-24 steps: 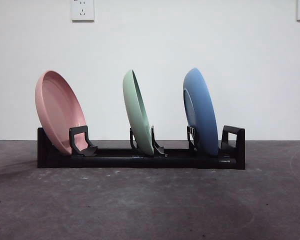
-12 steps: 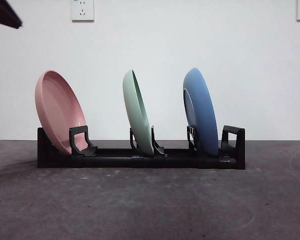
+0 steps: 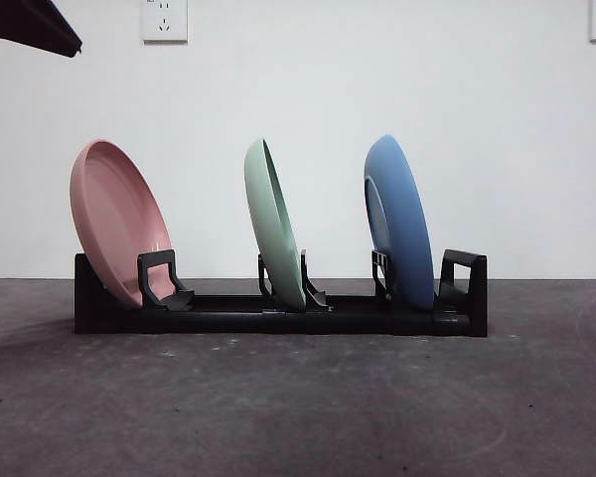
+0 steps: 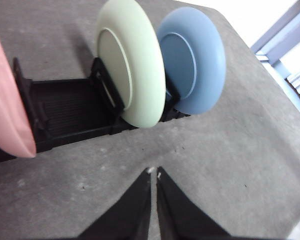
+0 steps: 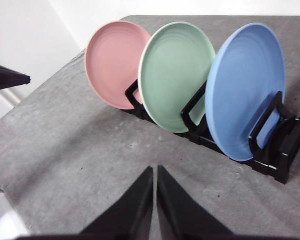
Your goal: Place the plate
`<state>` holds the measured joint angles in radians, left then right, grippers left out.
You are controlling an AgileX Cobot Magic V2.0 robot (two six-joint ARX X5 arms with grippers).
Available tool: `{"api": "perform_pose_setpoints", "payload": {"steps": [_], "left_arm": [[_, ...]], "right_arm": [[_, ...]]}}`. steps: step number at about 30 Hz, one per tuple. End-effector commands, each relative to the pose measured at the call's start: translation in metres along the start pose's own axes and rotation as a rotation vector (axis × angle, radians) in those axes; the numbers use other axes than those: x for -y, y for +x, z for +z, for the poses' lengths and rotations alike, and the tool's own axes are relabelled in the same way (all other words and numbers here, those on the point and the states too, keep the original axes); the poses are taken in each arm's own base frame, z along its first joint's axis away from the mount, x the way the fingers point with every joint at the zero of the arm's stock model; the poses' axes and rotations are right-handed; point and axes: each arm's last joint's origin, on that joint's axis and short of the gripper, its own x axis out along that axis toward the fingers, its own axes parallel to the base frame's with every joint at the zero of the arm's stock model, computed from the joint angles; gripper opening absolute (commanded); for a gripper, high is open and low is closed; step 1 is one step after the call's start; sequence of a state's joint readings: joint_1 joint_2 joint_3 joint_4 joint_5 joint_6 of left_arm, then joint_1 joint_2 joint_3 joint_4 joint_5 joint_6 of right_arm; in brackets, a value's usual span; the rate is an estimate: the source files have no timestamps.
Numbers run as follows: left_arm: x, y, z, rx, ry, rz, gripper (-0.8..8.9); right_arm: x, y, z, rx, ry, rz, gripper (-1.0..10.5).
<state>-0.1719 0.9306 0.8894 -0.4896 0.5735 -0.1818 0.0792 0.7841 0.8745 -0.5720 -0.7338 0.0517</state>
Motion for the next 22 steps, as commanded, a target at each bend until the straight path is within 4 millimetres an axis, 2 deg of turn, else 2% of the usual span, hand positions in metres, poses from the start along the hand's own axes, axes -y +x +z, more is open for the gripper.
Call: {"api": "perform_pose_setpoints", "payload": {"steps": [1,9,11,13,15,17,19,22], "left_arm": [[0.0038,-0.0003,0.0053,0.012,0.037,-0.015,0.19],[0.0055,0.0007,0.0049,0.007,0.040,-0.023,0.41],[0.0055,0.0007,0.0049,0.007,0.040,-0.023,0.87],[0.0055,0.0007,0.0049,0.007,0.036,-0.023,1.93],[0.0055,0.0006,0.0047,0.006,0.030,-0.023,3.31],[0.0061,0.0008,0.0042,0.001,0.028,-0.026,4.20],[0.0065,0.0007,0.0033,-0.006,0.024,-0.026,4.74],[0.0068,-0.0001,0.0015,-0.020,-0.008,-0.024,4.77]], "right_arm": [[-0.0026,-0.0010,0.0052,0.010,-0.033,0.009,0.1],[-0.0032,-0.0005,0.0040,-0.001,-0.021,0.011,0.1],[-0.0032,-0.0005,0.0040,-0.001,-0.022,0.010,0.2],[-0.0031,-0.0004,0.0042,0.000,-0.023,0.010,1.1],[-0.0031,-0.0005,0.0046,0.004,-0.026,0.009,2.4],[-0.0032,-0.0005,0.0050,0.007,-0.029,0.009,3.5],[-0.0032,-0.0005,0.0050,0.008,-0.029,0.009,4.4],[-0.0032,-0.0005,0.0051,0.008,-0.029,0.010,5.1]]}}
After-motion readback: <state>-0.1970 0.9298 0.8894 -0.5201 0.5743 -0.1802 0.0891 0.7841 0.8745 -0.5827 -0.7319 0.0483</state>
